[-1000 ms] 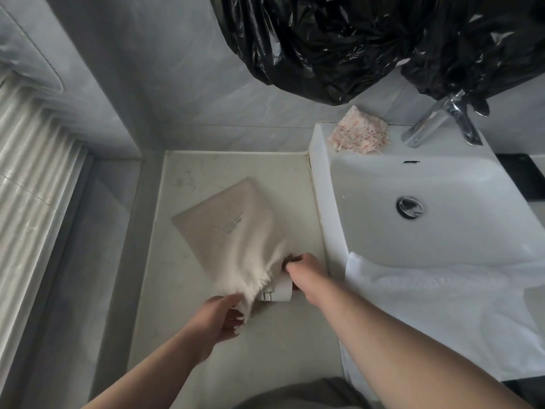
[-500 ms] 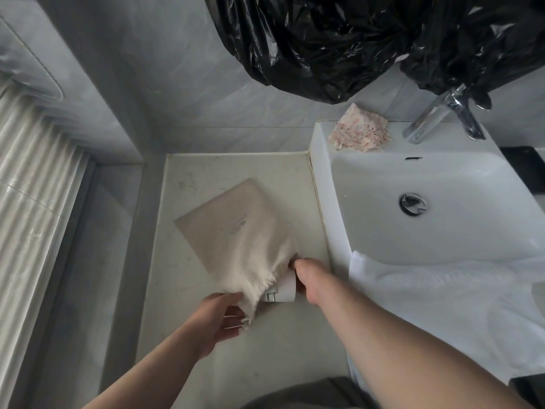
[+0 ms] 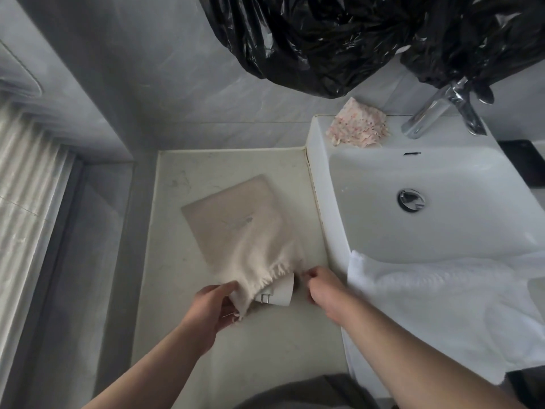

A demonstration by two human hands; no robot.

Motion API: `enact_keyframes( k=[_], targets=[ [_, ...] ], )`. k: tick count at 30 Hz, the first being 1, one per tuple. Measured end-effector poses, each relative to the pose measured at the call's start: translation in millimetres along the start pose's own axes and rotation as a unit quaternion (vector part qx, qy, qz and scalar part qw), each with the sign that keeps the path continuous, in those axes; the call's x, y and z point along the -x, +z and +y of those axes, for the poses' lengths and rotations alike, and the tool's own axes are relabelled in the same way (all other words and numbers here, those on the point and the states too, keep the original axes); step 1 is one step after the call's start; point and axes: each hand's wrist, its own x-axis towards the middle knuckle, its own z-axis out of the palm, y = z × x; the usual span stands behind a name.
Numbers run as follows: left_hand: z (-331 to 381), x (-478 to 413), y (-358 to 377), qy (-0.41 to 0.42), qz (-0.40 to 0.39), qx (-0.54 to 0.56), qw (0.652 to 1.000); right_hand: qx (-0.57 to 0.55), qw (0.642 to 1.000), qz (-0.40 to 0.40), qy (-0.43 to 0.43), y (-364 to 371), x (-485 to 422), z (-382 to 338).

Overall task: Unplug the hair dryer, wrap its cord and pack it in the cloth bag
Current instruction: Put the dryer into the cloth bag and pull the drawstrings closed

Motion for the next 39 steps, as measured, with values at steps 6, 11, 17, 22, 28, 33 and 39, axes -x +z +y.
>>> enact_keyframes(
  k=[6, 11, 17, 22, 28, 33, 39],
  targets=[
    [5.6, -14.1, 0.0, 0.055, 0.037, -0.034, 0.997, 0.025, 0.999, 0.041, -0.003, -12.5, 15.8, 37.1],
    [11.4, -19.8, -4.5, 0.086, 0.098, -0.049, 0.99, 0.081, 0.994, 0.065, -0.04, -4.1, 22.2, 46.3],
    [19.4, -17.0, -15.4, 0.127, 0.126, -0.053, 0.982, 0.149, 0.979, 0.093, -0.103, 8.1, 30.1, 37.1],
    [14.2, -7.0, -17.0, 0.093, 0.011, -0.137, 0.986, 0.244, 0.944, -0.018, -0.222, 21.1, 52.9, 15.9],
    [7.4, -9.3, -16.7, 0.085, 0.018, -0.14, 0.986, 0.324, 0.923, -0.02, -0.205, 49.8, 43.2, -8.2],
    [15.0, -9.0, -26.7, 0.083, 0.016, -0.154, 0.984, 0.264, 0.941, -0.004, -0.213, 44.2, 36.0, -5.3],
    [12.1, -13.8, -35.7, 0.047, -0.003, -0.188, 0.981, 0.164, 0.97, 0.038, -0.176, 38.0, 34.0, -9.7]
  ],
)
